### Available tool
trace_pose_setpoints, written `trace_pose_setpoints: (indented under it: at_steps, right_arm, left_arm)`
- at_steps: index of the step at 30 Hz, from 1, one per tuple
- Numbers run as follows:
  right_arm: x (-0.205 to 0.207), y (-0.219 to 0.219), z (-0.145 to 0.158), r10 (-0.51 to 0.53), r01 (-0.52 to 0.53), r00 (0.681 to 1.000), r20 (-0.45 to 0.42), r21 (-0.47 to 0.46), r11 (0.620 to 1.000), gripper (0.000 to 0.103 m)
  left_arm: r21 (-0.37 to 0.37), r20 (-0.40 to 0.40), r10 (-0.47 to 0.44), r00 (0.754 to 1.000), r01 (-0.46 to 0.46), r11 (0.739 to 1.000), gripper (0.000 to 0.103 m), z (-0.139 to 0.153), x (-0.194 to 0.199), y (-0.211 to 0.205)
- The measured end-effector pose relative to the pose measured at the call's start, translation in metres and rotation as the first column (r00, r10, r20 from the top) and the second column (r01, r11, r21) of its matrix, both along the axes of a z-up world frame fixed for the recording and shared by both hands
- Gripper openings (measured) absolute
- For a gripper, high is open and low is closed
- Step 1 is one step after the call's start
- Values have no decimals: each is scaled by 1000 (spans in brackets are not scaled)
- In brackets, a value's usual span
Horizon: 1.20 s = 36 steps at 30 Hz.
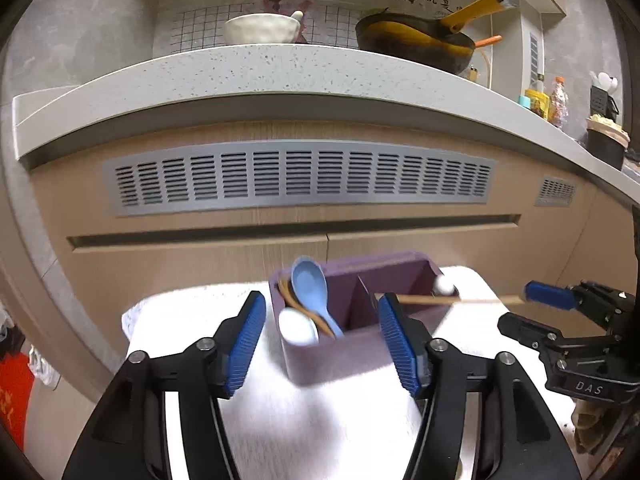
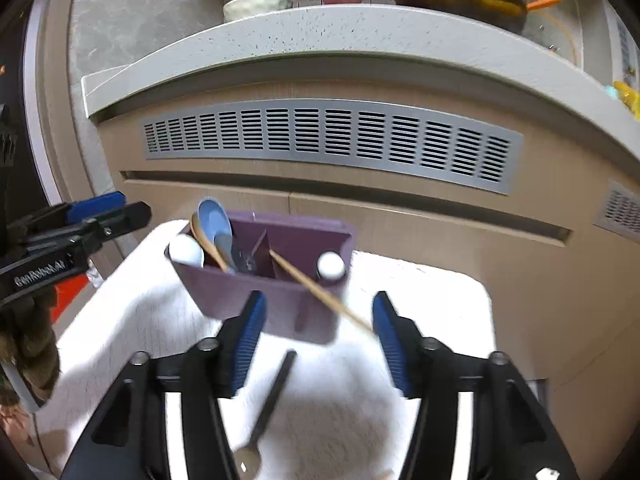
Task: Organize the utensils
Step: 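Carry the blue spoon and chopstick over the purple caddy and release both, then move both open tools back toward the metal spoon and chopsticks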
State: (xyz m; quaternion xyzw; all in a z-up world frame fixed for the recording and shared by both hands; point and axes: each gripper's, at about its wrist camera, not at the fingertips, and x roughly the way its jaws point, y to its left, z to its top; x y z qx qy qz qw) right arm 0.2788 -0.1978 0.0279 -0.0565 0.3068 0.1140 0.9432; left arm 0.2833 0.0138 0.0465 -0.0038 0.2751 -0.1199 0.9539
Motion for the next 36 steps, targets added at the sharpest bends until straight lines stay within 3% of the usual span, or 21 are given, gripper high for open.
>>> trace_pose_setpoints:
  at_steps: [5,10,18,19,22,25,30,33,36]
  right_arm:
    - [-40,0,-10,26,-25,1000,13,-65,998,95]
    - [-75,2,-30,74,-72,997,13,-119,990,101]
    - [-96,-2,-71,110,-123,977,-181,-63,990,101]
    - [-98,-4,-75,102,-114,975,-200,-49,992,96]
    - [-98,-10,-88,94,-91,950,-299,24,996,61]
    - [-96,-14,-101,86,-55,924,-373,92,994,58]
    - [-83,-4,-118,66,-24,899,-432,102,994,53]
    - [-73,10,-124,57,-31,910,-411,68,997,53]
    - [-64,28,-122,81,-70,920,-383,43,997,35]
  left_arm:
    - [9,-57,-24,998,25,1000,62,-19,-37,-2]
    - [12,-148,-35,988,37,999,63,-46,-66,2]
    - [27,-284,-62,957,73,997,63,-84,-106,7]
    - [13,-305,-71,950,79,997,63,-88,-110,8]
    - [0,-324,-70,943,74,997,63,-94,-119,10]
    - [-11,-334,-68,940,68,998,63,-96,-119,12]
    - [-15,-342,-74,937,73,997,63,-98,-116,12]
    - [-22,-352,-82,932,79,997,64,-101,-115,11]
    - [-22,-365,-84,927,81,996,64,-105,-114,11]
